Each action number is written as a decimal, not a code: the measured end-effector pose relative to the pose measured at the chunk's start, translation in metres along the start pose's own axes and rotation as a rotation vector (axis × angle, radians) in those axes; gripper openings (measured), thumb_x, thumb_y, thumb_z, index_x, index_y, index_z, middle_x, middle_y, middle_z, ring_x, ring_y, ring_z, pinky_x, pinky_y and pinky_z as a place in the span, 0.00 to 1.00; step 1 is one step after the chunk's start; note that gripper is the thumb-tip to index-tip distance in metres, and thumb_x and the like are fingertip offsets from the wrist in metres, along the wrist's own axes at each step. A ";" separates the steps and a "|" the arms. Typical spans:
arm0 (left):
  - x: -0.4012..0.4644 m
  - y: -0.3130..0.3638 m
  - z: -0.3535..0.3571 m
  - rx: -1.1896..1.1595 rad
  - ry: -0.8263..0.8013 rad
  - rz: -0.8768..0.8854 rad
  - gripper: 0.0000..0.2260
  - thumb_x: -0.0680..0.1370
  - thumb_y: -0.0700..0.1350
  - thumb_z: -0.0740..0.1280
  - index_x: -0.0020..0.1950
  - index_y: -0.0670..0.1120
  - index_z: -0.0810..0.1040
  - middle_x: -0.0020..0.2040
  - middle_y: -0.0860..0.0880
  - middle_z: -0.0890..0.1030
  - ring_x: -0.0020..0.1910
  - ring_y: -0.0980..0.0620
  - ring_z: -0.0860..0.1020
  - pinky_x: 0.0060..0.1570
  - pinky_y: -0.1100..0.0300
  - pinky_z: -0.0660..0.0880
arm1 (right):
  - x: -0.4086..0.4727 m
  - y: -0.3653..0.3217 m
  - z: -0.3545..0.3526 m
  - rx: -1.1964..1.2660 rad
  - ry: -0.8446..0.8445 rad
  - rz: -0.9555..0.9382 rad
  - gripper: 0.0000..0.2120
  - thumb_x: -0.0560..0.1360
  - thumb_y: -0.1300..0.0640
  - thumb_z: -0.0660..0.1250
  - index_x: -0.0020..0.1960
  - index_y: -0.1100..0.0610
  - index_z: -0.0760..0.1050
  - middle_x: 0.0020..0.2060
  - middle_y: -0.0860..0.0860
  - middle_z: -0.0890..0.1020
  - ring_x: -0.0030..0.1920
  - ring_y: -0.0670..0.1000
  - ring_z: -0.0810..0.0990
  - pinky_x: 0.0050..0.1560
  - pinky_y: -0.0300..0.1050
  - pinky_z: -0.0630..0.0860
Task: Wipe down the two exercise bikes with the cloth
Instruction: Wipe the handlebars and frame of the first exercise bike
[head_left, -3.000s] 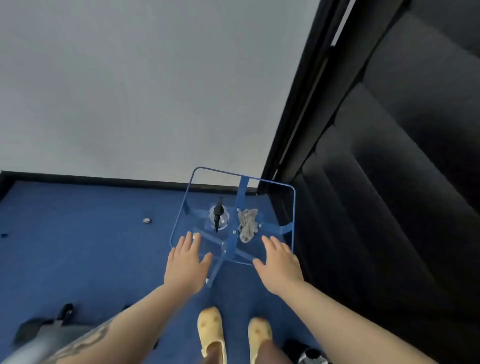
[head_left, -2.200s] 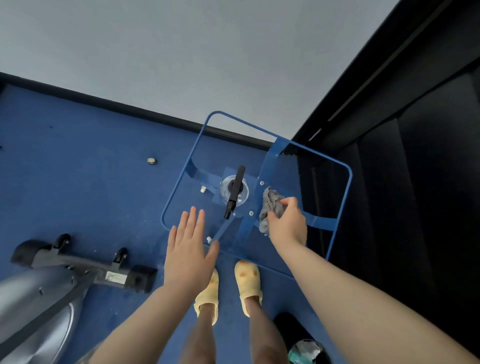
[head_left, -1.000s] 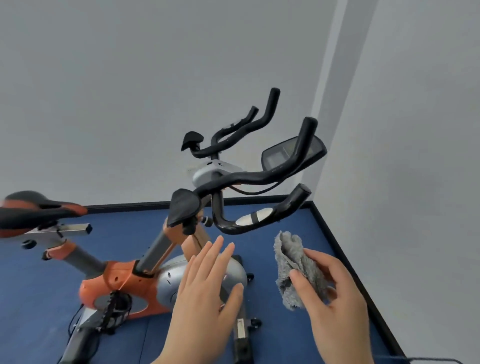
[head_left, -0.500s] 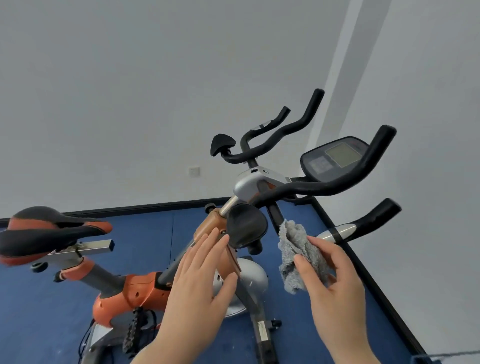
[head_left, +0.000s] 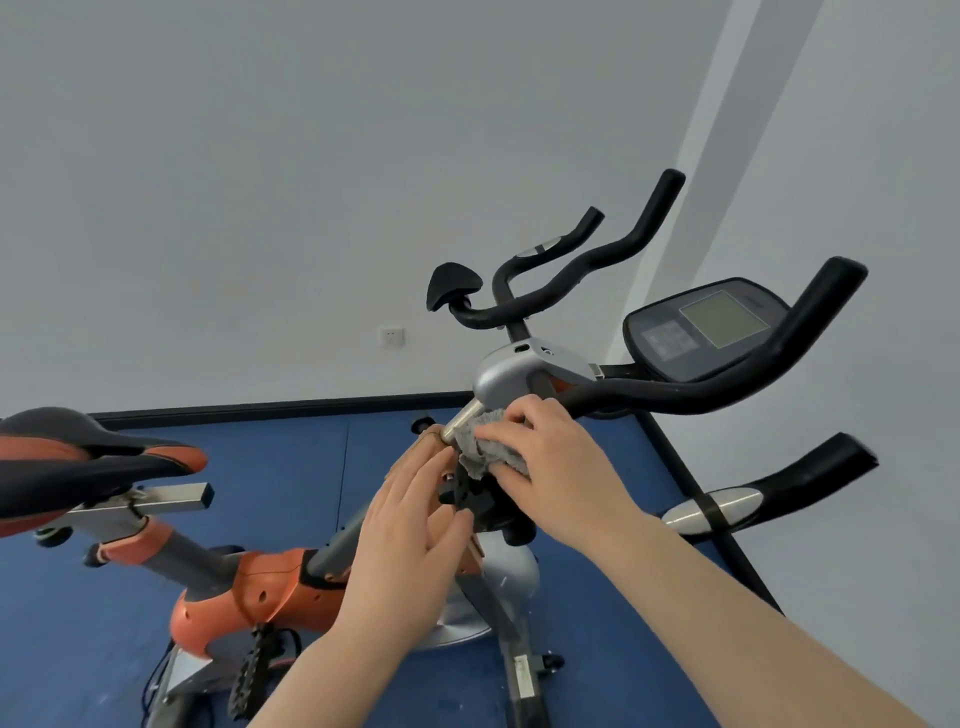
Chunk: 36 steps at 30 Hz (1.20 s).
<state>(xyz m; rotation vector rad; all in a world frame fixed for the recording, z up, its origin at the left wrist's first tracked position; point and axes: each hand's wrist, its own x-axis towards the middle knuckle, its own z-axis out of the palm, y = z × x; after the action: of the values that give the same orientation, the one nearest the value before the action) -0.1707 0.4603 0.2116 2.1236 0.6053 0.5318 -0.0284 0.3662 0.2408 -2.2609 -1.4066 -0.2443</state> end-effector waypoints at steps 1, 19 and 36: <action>0.002 -0.003 0.003 -0.029 -0.010 -0.017 0.25 0.76 0.46 0.62 0.72 0.59 0.62 0.73 0.65 0.61 0.71 0.66 0.57 0.72 0.53 0.61 | 0.003 -0.001 0.000 0.011 -0.012 0.015 0.15 0.72 0.50 0.70 0.59 0.50 0.78 0.50 0.47 0.73 0.52 0.48 0.71 0.46 0.44 0.76; 0.051 -0.030 -0.017 -0.260 -0.253 -0.015 0.20 0.79 0.41 0.59 0.69 0.57 0.69 0.56 0.68 0.73 0.49 0.80 0.68 0.46 0.83 0.64 | 0.012 -0.031 0.014 -0.112 -0.050 0.248 0.07 0.68 0.51 0.74 0.46 0.49 0.81 0.42 0.43 0.78 0.45 0.48 0.75 0.45 0.50 0.75; 0.075 -0.059 -0.015 -0.532 -0.394 0.000 0.18 0.79 0.39 0.59 0.61 0.60 0.76 0.43 0.68 0.75 0.42 0.69 0.74 0.46 0.68 0.74 | -0.002 -0.063 0.016 -0.131 -0.265 0.369 0.07 0.73 0.45 0.67 0.50 0.44 0.79 0.46 0.43 0.78 0.49 0.45 0.71 0.51 0.43 0.65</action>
<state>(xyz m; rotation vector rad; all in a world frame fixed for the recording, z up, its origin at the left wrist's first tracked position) -0.1338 0.5447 0.1838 1.6531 0.2070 0.2258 -0.0867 0.3957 0.2440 -2.6866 -1.0854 0.0893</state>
